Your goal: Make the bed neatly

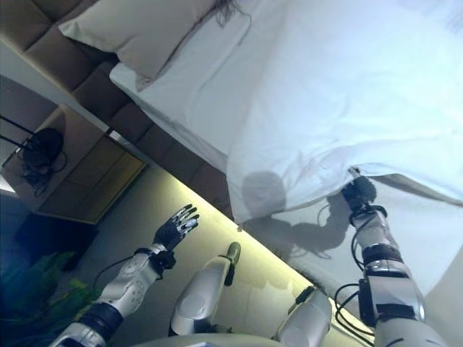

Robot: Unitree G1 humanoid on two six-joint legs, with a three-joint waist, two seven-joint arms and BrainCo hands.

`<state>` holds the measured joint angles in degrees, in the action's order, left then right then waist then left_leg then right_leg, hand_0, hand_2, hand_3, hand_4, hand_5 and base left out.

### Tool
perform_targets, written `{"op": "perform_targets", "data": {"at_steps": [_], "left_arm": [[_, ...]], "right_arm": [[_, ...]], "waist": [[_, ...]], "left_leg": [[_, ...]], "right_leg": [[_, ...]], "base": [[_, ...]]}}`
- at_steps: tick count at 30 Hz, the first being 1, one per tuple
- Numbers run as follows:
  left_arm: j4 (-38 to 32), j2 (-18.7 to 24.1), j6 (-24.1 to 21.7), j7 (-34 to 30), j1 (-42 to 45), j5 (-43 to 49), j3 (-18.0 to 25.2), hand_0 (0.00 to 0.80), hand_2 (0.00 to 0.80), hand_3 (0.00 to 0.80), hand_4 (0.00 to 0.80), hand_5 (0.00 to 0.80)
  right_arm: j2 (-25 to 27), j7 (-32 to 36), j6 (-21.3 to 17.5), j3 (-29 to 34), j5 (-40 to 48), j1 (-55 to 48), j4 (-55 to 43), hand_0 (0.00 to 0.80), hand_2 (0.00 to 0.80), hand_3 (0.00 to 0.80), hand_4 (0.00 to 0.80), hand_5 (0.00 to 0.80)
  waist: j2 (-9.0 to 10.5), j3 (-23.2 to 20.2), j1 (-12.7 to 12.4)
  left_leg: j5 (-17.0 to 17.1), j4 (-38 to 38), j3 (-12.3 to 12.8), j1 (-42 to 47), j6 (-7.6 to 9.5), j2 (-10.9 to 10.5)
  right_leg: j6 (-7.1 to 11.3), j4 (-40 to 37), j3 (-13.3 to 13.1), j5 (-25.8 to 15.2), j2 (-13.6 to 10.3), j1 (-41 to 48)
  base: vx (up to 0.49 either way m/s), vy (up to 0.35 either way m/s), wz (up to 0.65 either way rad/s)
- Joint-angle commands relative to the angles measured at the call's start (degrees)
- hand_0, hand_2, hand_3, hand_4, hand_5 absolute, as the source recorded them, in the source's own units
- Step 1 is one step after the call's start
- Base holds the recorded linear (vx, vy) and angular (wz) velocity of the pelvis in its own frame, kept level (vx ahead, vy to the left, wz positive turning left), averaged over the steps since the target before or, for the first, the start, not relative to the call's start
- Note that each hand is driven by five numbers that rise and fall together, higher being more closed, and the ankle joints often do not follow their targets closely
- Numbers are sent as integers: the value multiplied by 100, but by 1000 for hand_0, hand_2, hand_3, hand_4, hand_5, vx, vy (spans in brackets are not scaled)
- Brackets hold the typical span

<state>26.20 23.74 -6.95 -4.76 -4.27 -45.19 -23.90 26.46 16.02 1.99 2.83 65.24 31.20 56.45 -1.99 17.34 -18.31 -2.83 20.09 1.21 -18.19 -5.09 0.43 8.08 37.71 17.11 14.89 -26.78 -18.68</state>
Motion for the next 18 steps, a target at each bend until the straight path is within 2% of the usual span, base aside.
{"op": "perform_targets", "data": {"at_steps": [1, 9, 13, 18], "left_arm": [[-77, -139, -192, 226, 90, 177, 342, 0, 0, 0, 0, 0], [28, -309, 69, 359, 196, 472, 328, 0, 0, 0, 0, 0], [-89, -334, 124, 314, 247, 524, 285, 0, 0, 0, 0, 0], [-224, -336, 245, 458, 231, 410, 172, 0, 0, 0, 0, 0]], "right_arm": [[-288, -32, 74, -415, -481, 329, -580, 800, 800, 800, 800, 800], [-880, -521, 98, -1239, -691, 522, -940, 800, 800, 800, 800, 800], [-1010, -583, 104, -1872, -1655, 702, -999, 800, 800, 800, 800, 800], [-1020, -531, 299, -2169, -1634, 786, -1060, 800, 800, 800, 800, 800]], "waist": [[149, -358, -266], [306, -467, -568], [349, -546, -725], [389, -607, -792]], "left_leg": [[-103, -88, -175, 504, 173, 117], [9, -303, -351, 925, 194, 32], [96, -501, -387, 1123, 162, 69], [142, -555, -399, 1218, 114, 110]], "right_leg": [[511, -1642, -267, -2307, -186, 305], [527, -1894, 139, -2460, -340, 1065], [522, -2327, 309, -2405, -199, 1500], [545, -2509, 342, -2412, -172, 1826]], "base": [[56, 75, 13], [82, 38, 19], [39, 1, 20], [21, 44, 10]]}}
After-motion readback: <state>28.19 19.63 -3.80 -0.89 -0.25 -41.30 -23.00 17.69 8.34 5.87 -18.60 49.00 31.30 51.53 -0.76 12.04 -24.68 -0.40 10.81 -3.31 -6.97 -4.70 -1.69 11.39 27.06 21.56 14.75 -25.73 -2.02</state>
